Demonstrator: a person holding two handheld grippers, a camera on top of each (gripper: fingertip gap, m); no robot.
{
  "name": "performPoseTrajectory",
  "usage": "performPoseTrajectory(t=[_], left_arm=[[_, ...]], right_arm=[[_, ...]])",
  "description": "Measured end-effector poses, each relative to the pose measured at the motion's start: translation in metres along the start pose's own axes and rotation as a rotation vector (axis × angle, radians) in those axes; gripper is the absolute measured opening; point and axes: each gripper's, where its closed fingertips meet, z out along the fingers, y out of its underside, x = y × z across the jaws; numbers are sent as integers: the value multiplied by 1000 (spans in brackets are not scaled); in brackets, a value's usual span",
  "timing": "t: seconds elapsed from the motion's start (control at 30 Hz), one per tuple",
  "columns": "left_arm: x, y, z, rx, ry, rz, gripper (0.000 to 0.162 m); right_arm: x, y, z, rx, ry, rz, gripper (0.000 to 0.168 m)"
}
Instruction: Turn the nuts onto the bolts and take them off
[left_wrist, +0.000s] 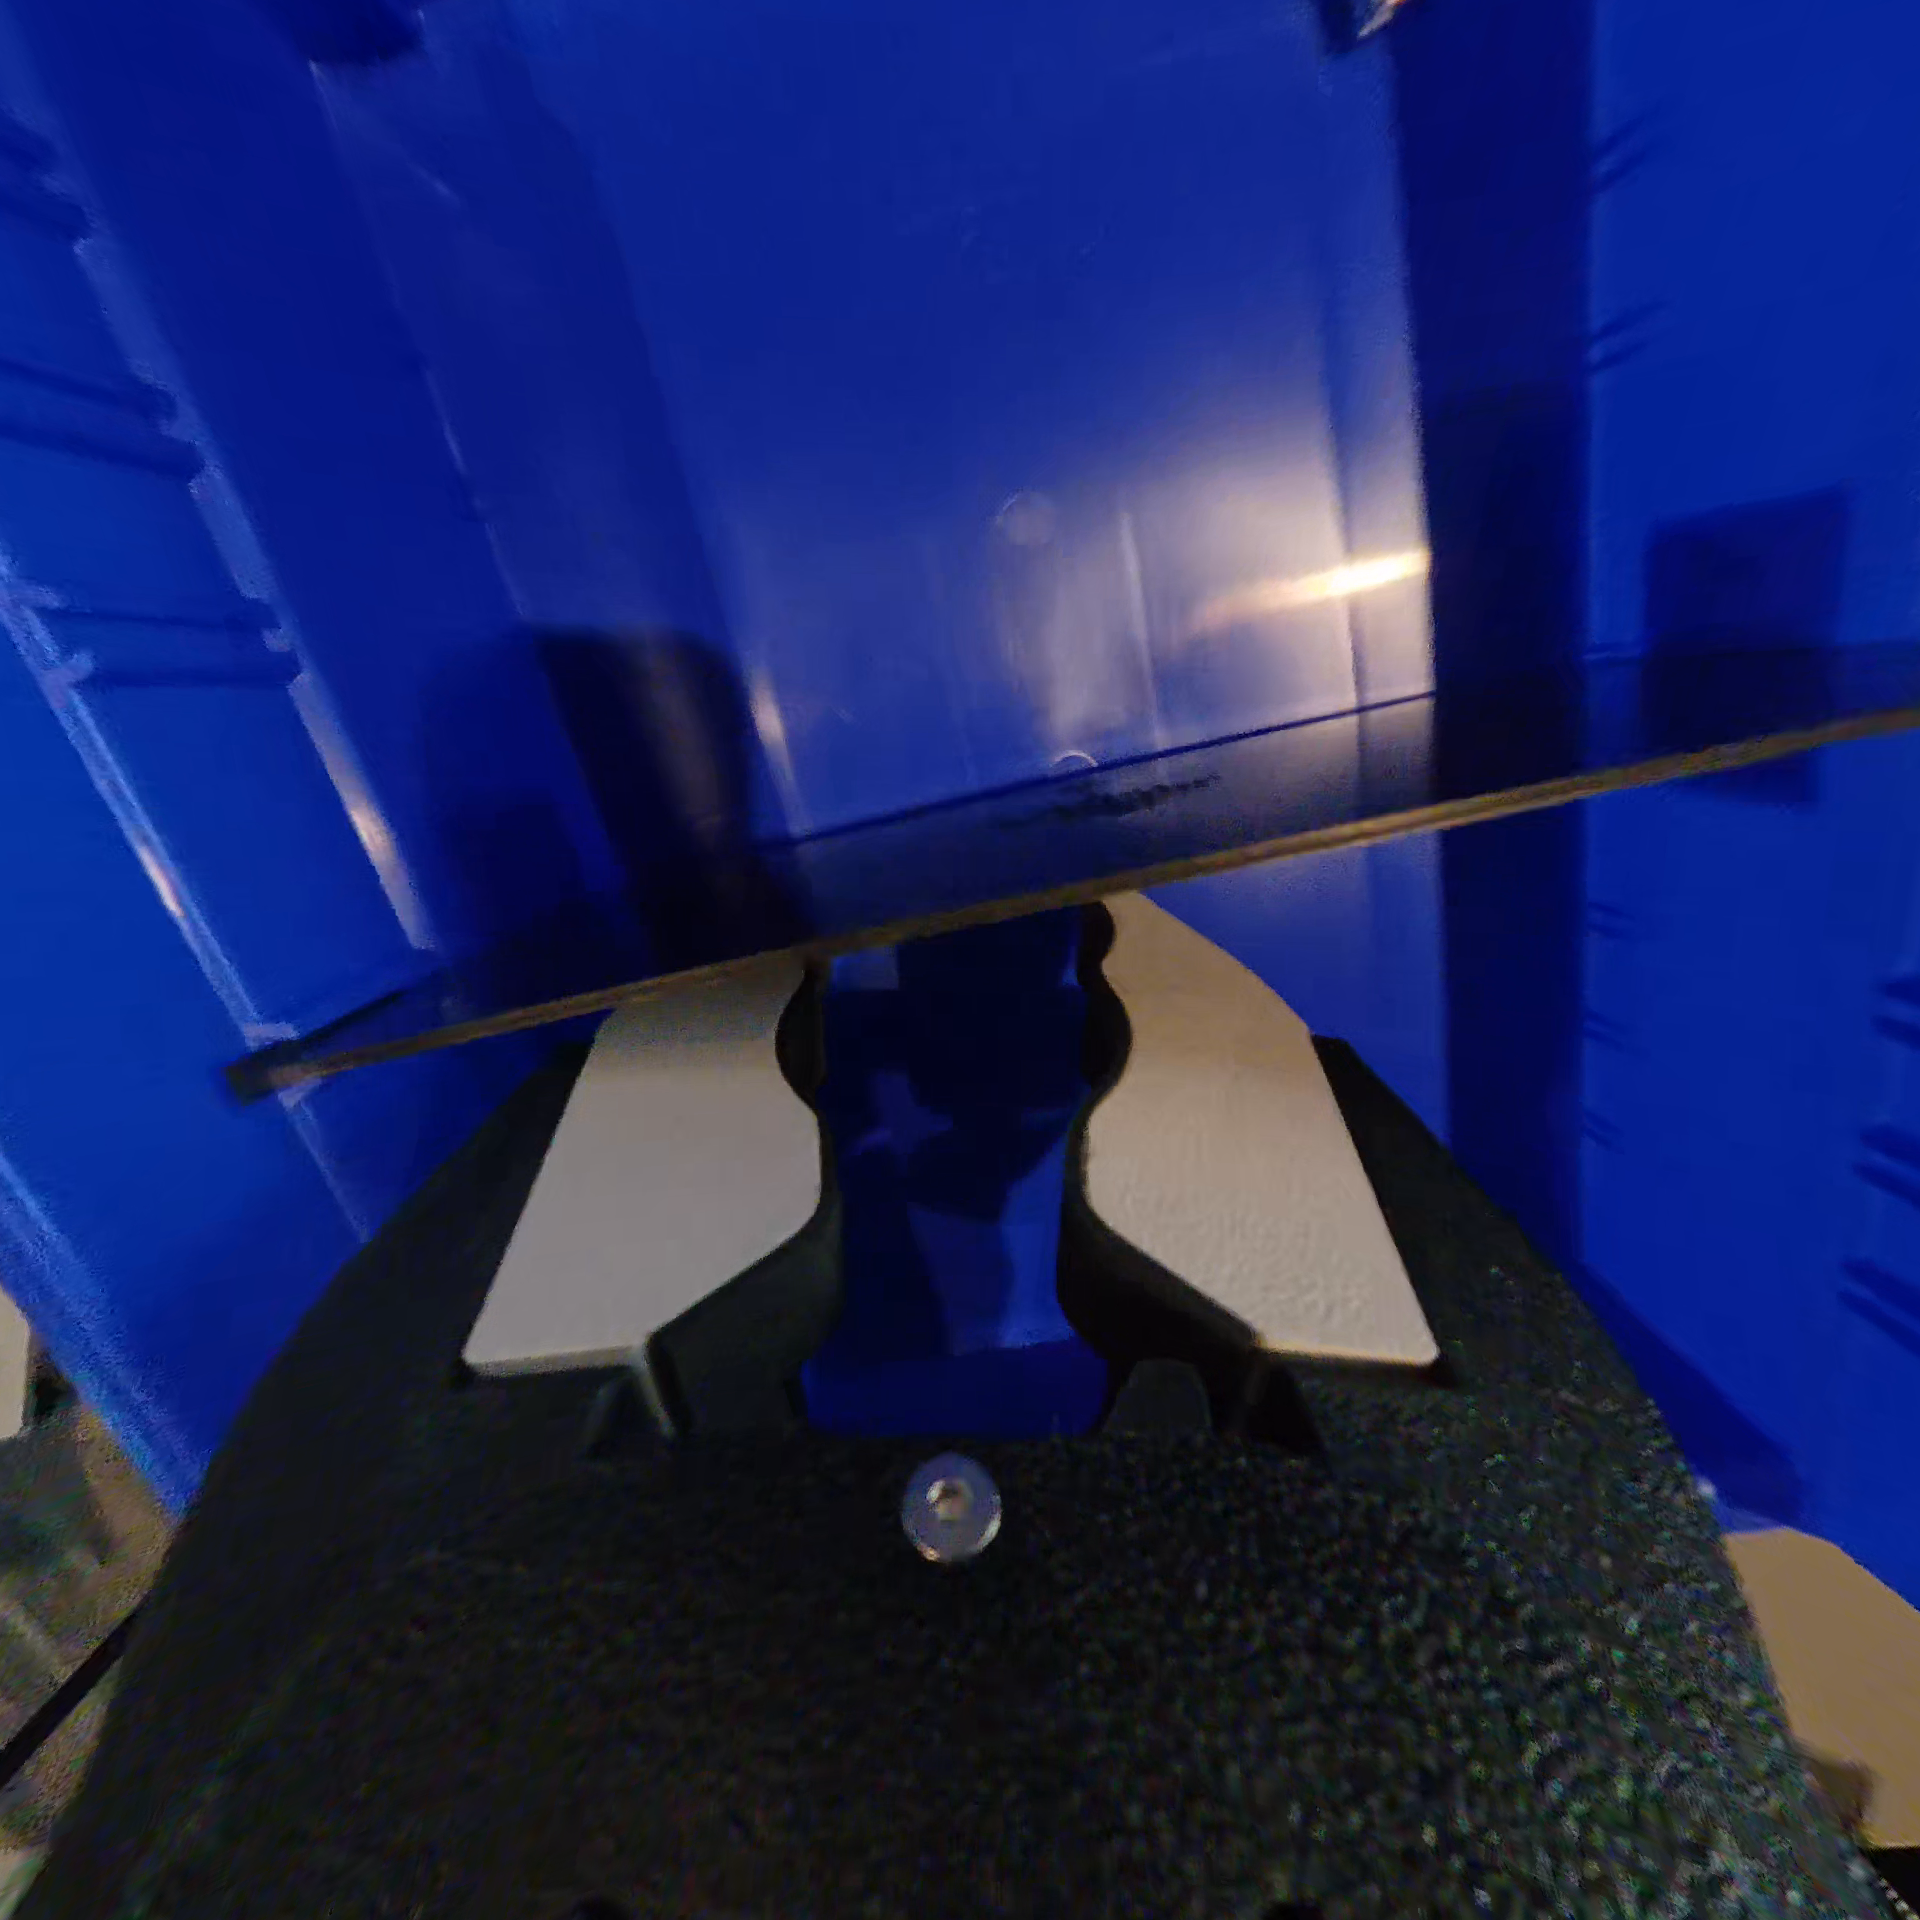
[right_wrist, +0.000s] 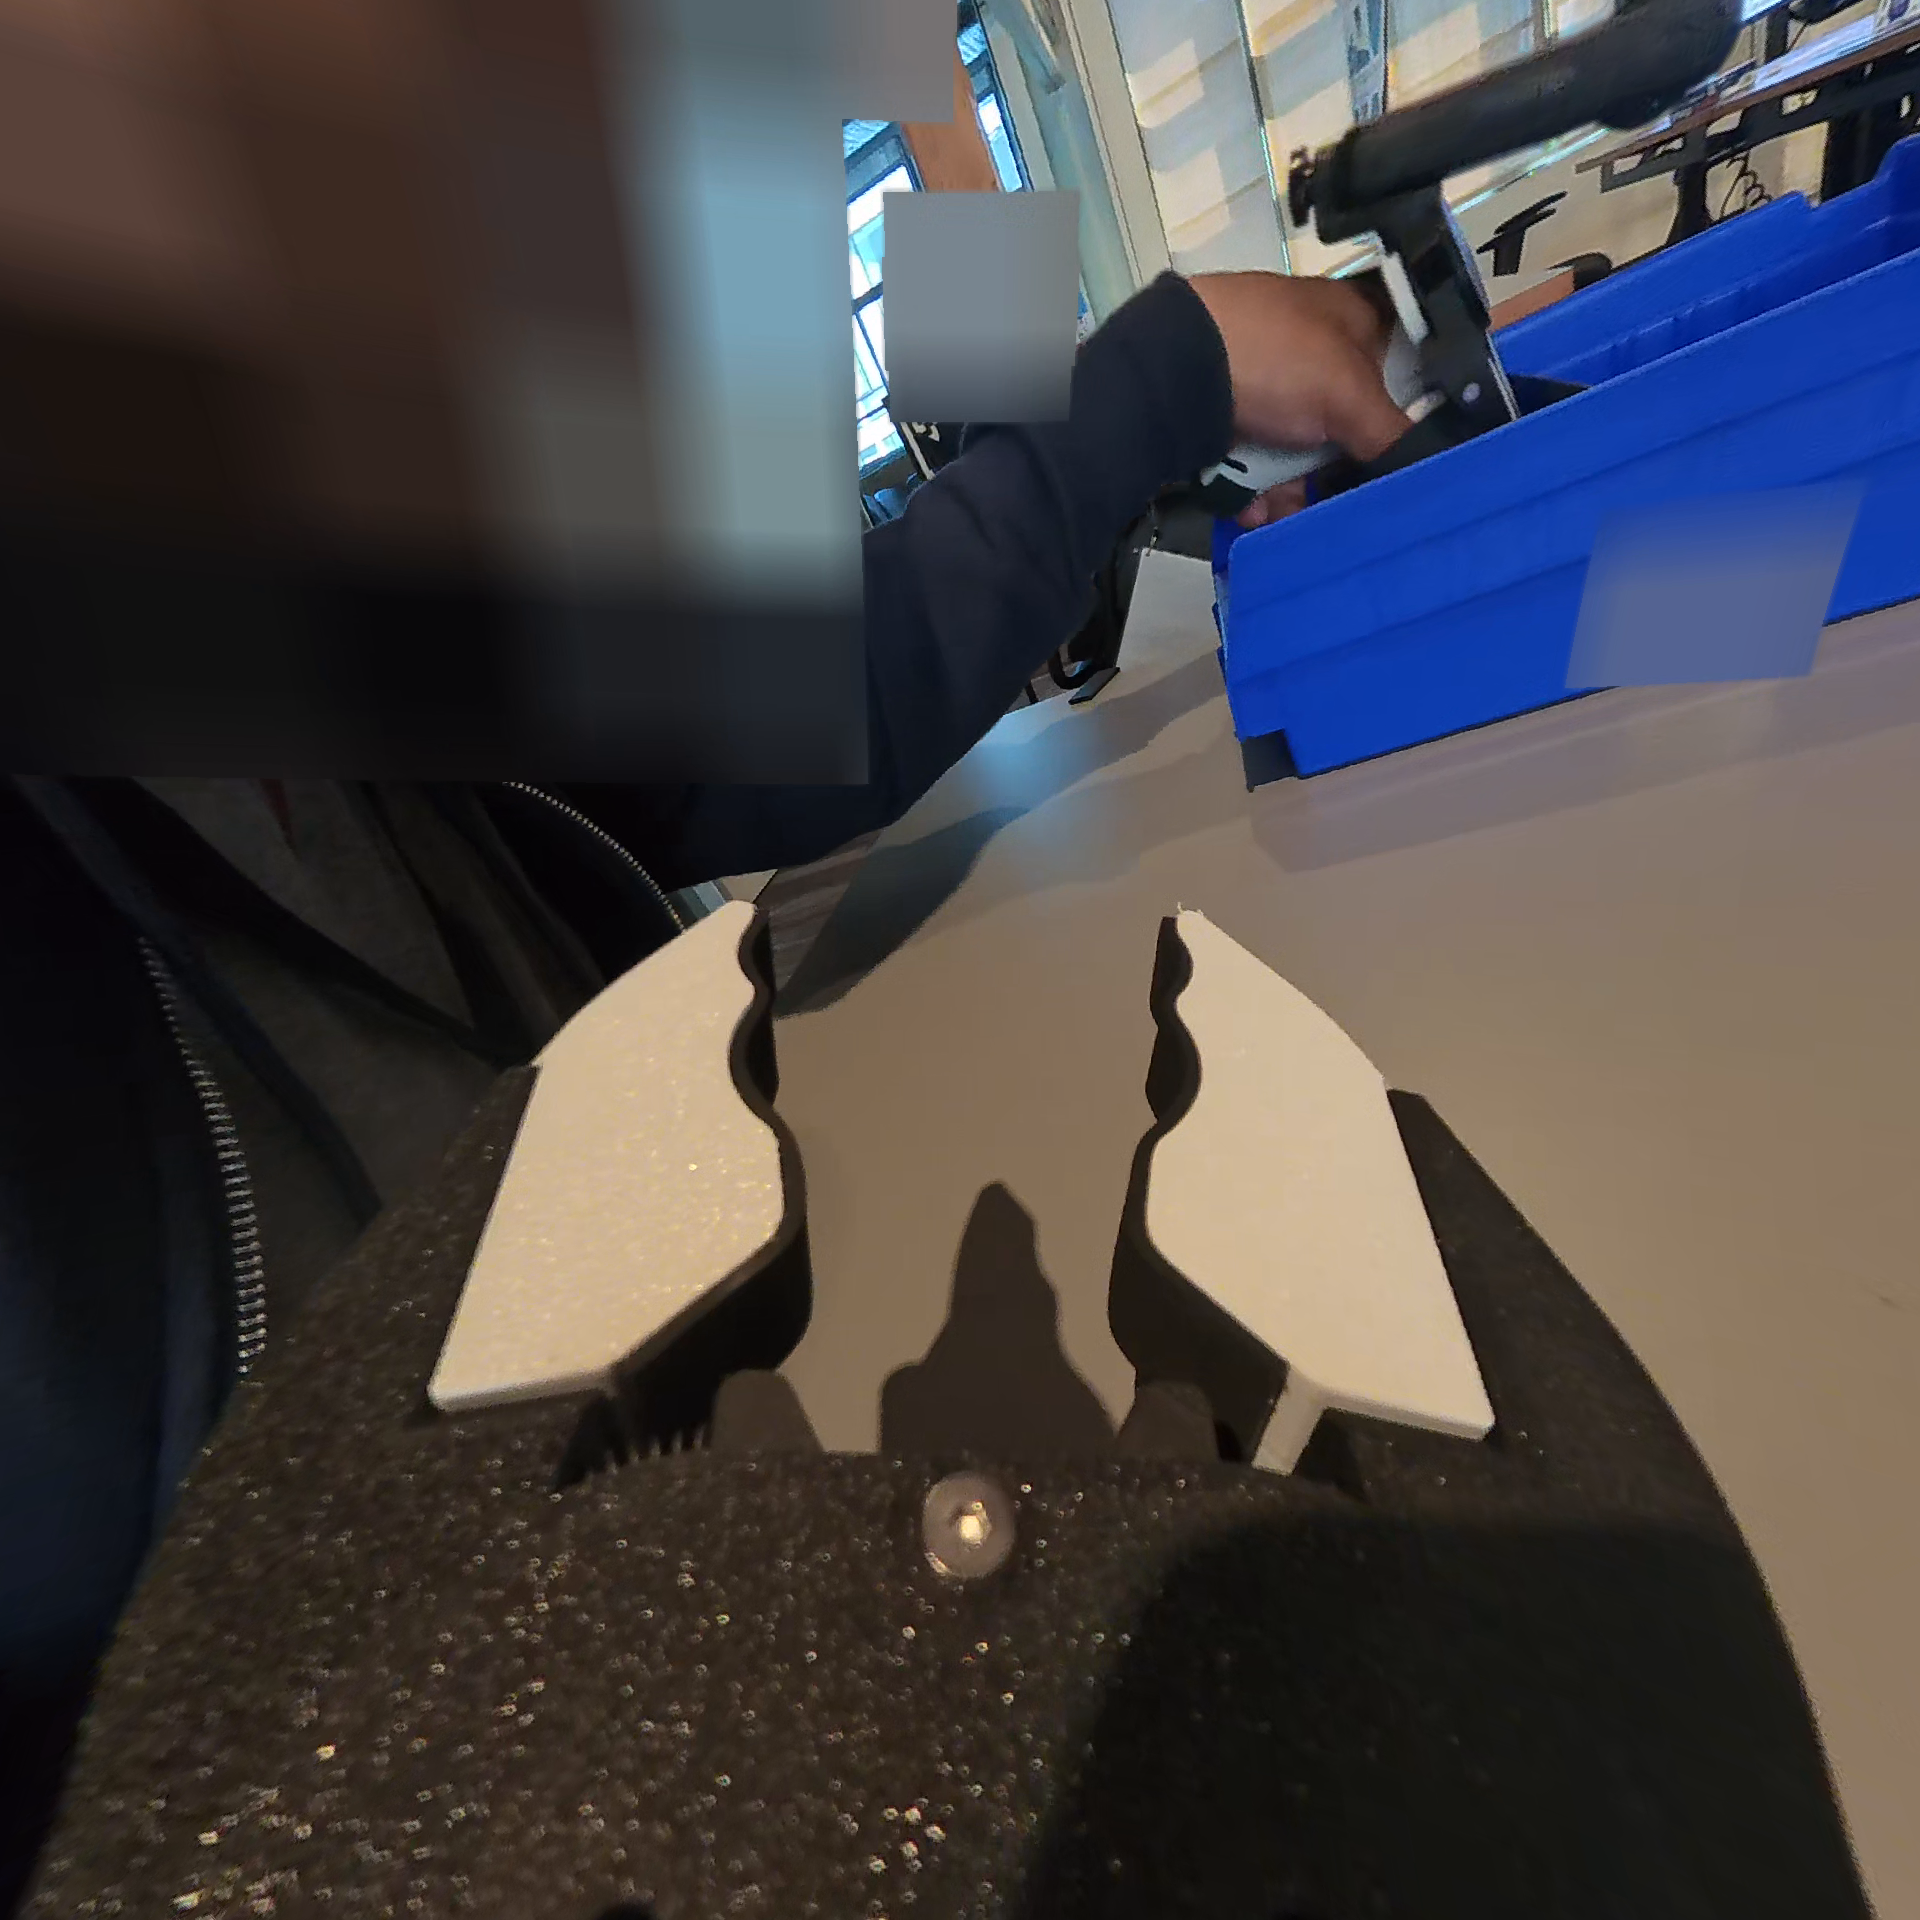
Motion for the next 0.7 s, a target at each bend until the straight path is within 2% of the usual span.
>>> performPoseTrajectory(t=[0.03,0.1,0.17,0.23,0.47,0.53,0.6,0.7], left_arm=[[-1,0,2,-4,-4,-5,45],[-2,-1,6,3,-3,-21,44],[-4,-3,9,25,-2,-42,35],[-3,-5,12,51,13,-54,20],[-3,-7,16,136,35,-62,19],[5,-7,14,167,88,-53,18],[12,-8,-2,242,100,-35,18],[27,-5,-53,458,137,9,18]], right_arm=[[0,0,0,2,-2,2,69],[0,-1,-1,5,-5,6,69],[0,-1,-1,6,-10,10,69],[0,-1,-1,6,-12,10,68],[1,0,-1,2,-13,17,68],[1,0,-2,3,-11,20,68],[2,-1,-2,5,-12,23,66],[5,-4,-2,7,0,6,63]])
